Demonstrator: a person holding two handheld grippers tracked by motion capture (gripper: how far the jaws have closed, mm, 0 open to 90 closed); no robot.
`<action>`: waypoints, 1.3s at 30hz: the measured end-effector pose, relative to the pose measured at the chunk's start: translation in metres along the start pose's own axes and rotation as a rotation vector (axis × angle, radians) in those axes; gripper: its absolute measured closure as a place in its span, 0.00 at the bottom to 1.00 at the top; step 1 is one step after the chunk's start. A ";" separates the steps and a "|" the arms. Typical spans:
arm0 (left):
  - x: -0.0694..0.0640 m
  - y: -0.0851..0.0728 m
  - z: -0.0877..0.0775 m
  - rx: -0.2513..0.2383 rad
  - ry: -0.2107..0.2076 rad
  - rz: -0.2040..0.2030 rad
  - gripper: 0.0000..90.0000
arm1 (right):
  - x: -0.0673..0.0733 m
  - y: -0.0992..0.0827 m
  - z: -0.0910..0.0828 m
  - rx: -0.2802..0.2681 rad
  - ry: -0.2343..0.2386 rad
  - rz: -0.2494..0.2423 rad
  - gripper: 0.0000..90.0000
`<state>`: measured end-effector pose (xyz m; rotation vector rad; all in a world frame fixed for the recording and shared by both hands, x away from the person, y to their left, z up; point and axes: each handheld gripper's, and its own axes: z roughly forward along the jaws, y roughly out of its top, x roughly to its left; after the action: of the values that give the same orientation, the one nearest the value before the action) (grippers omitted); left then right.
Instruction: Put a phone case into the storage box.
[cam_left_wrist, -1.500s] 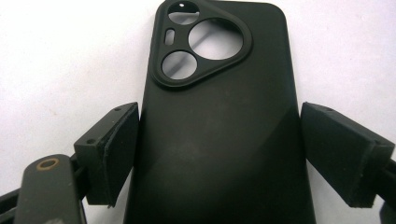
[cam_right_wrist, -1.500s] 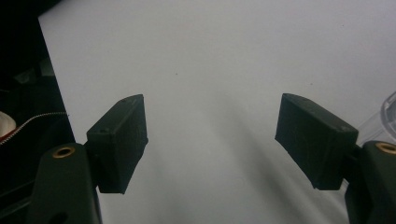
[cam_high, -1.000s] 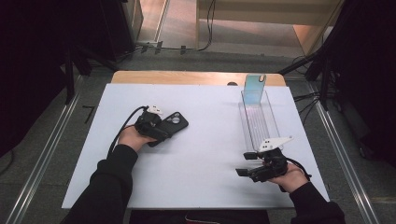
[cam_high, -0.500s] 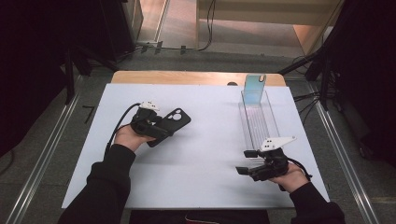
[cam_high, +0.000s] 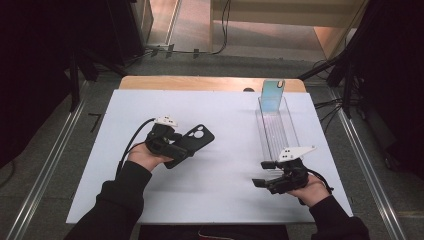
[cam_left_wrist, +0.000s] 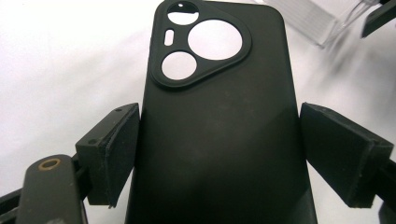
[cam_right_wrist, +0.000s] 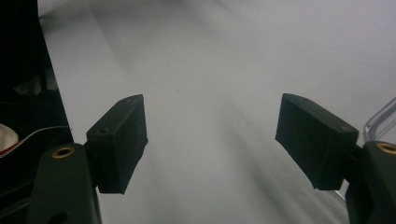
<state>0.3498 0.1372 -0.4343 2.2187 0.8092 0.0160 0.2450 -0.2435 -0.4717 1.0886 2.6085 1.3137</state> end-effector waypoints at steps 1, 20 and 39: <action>-0.003 -0.001 -0.001 -0.002 -0.001 -0.001 0.17 | 0.000 0.000 0.000 0.003 0.002 0.005 0.25; -0.046 -0.018 0.016 -0.108 0.038 -0.097 0.17 | 0.015 0.021 0.002 0.000 -0.008 0.143 0.24; -0.058 -0.031 0.027 -0.275 0.069 -0.161 0.17 | 0.026 0.049 0.014 -0.033 -0.020 0.234 0.24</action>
<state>0.2935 0.1026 -0.4606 1.8996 0.9609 0.1188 0.2579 -0.1993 -0.4387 1.4300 2.4968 1.3715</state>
